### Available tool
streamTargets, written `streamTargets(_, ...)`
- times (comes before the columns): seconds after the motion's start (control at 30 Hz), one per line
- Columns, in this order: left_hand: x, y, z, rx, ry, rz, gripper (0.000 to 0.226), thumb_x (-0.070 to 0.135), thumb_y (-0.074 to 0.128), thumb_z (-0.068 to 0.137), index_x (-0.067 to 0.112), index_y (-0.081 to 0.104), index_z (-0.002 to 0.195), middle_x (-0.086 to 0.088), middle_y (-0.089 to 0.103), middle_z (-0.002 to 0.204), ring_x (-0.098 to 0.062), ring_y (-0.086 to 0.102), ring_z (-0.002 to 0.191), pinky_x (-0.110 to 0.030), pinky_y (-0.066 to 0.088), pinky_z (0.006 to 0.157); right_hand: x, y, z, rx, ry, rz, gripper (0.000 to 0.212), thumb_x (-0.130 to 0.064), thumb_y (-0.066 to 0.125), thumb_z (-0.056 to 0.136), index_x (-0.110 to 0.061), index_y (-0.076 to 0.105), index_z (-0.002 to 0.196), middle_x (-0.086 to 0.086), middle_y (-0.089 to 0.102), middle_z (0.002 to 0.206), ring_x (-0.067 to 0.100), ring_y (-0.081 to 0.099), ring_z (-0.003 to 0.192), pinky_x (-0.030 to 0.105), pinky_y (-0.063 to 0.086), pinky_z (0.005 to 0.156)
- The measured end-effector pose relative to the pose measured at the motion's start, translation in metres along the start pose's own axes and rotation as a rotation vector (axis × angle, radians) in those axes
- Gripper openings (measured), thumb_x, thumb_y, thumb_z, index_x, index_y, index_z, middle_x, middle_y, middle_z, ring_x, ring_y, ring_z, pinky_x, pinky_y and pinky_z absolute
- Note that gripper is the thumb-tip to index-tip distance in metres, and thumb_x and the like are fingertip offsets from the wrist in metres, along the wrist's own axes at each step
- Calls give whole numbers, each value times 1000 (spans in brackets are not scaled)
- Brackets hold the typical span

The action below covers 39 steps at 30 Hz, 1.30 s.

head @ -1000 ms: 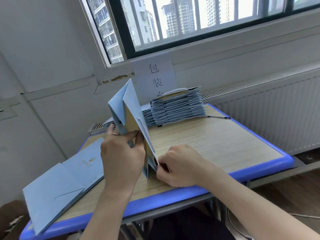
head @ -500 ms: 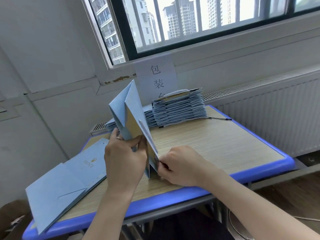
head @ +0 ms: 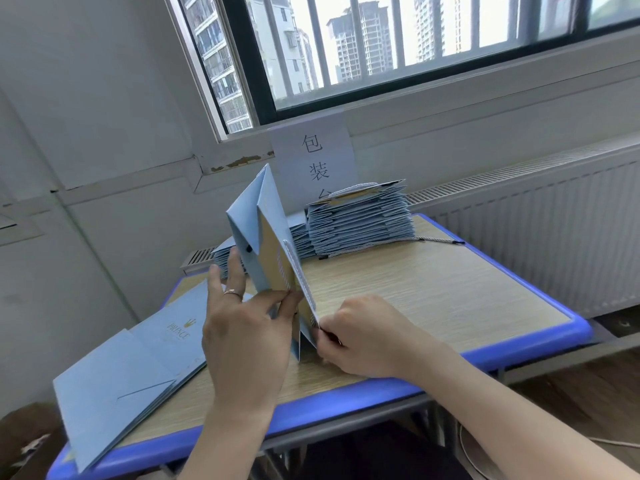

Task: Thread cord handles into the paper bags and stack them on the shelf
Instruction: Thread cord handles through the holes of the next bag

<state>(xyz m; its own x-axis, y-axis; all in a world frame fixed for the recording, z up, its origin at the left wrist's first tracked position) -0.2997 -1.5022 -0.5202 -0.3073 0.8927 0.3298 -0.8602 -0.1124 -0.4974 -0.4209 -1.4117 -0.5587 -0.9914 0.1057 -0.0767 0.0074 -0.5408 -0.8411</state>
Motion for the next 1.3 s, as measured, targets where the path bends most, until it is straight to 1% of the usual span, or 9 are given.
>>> streamTargets(0.17,6,-8,-8,126,151,8,12,22,82,77,10,78,76,-18,56,139,-43,53,128,-49,58,77,0,1,0,-3,-9,-14,52,-43,23,91,-15,53,60,-3,44,49,21,47,46,36,43,48)
streamTargets(0.3,7,-17,-8,183,5,-147,38,19,88,71,11,52,80,-4,64,130,-26,68,96,-35,54,69,-1,0,-1,-20,-13,-28,50,-42,24,93,-15,52,61,-4,44,50,19,46,46,33,37,47)
streamTargets(0.4,3,-10,-6,98,-65,-136,34,19,83,77,12,50,77,1,63,83,-17,55,62,-23,36,60,-3,-2,-1,-18,-19,-47,50,-43,19,92,-17,51,64,-5,48,54,20,46,48,31,29,48)
streamTargets(0.5,5,-2,-6,-58,-129,-205,32,22,68,91,15,48,67,3,48,49,-20,48,52,-27,36,55,-7,-7,-1,-18,-47,-40,44,-44,18,92,-20,47,70,-5,52,61,19,44,51,31,22,46)
streamTargets(0.73,2,0,-9,-176,-74,-305,20,22,50,100,21,48,80,1,55,55,-21,59,48,-48,46,52,-9,-9,-2,-7,-102,-22,38,-42,23,97,-21,47,78,-5,59,71,19,54,57,33,34,49)
streamTargets(0.97,-2,-9,-18,48,-207,-465,16,24,46,101,26,49,86,5,63,58,-14,63,48,-40,50,57,1,-13,-3,40,84,160,59,-58,10,97,-19,48,74,-4,55,68,17,51,64,39,43,58)
streamTargets(1.1,5,-13,-24,149,-340,-682,12,26,45,103,28,53,95,5,66,67,-20,66,56,-47,56,62,-3,-13,3,-103,375,799,77,-75,28,93,-11,68,77,-11,64,62,9,53,55,29,43,55)
streamTargets(1.17,7,-13,-24,145,-440,-815,16,16,42,106,22,55,99,4,67,72,-21,66,60,-40,59,62,-11,-10,3,-163,527,1186,57,-64,45,93,-13,67,80,-7,60,59,9,45,49,18,34,47)
streamTargets(1.3,-11,-19,-25,72,-620,-1136,14,13,53,92,1,61,95,-16,69,76,-32,69,66,-35,56,61,-12,-14,0,-26,635,1520,26,-24,59,98,-11,58,75,1,51,60,9,35,45,15,23,39)
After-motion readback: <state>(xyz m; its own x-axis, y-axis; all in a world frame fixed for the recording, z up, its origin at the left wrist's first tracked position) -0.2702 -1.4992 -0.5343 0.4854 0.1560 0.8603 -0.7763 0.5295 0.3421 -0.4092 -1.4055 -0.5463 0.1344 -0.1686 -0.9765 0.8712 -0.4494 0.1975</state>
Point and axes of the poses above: each hand's wrist, its own z-axis towards the middle knuckle, its own y-axis out of the palm, x = y × z, the point moved 3 cm from there along z, towards the middle knuckle
